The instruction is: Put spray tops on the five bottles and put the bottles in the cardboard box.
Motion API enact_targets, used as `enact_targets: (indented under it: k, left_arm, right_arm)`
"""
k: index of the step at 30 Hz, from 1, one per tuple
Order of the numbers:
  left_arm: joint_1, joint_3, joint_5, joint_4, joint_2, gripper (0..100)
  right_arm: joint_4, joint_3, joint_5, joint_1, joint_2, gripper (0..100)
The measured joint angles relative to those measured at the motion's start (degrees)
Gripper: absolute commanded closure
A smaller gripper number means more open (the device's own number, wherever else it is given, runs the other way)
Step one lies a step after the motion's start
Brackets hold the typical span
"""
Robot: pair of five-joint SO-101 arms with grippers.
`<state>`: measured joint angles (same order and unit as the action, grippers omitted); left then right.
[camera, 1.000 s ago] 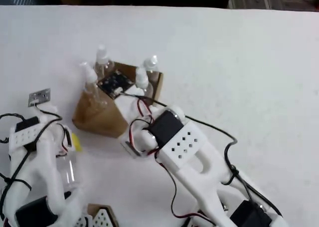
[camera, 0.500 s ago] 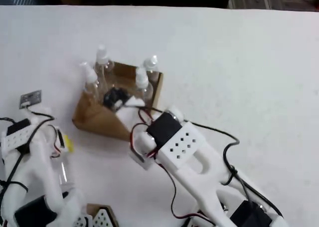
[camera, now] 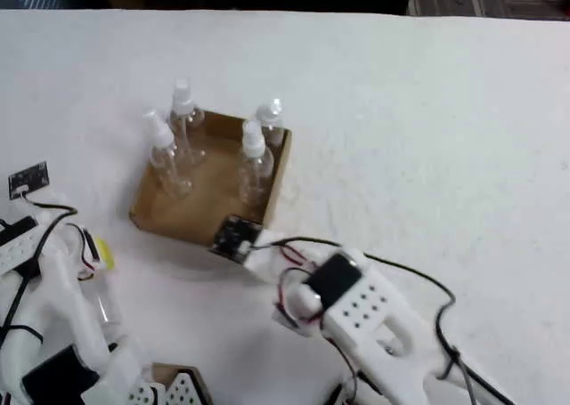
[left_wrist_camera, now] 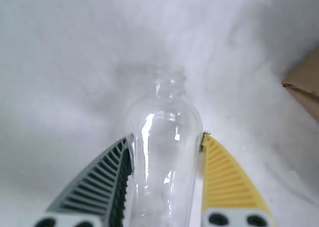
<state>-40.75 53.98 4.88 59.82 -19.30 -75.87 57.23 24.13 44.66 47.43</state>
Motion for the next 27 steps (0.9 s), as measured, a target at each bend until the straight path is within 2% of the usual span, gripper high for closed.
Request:
enact_targets:
  k: [3, 8, 18, 27]
  left_arm:
    - [-0.1, 0.0, 0.0, 0.0, 0.0, 98]
    - [-0.2, 0.0, 0.0, 0.0, 0.0, 98]
    - [-0.4, 0.0, 0.2, -1.0, 0.2, 98]
    - [-0.4, 0.0, 0.8, -1.1, 0.2, 98]
  right_arm:
    - [3.7, 4.7, 5.0, -1.4, 2.4, 90.6]
    - [9.9, 10.2, 6.4, -1.2, 3.1, 79.7]
    - [19.3, 12.8, 6.4, 5.2, 2.7, 81.1]
    - [30.3, 12.7, 11.3, 6.8, -9.8, 81.1]
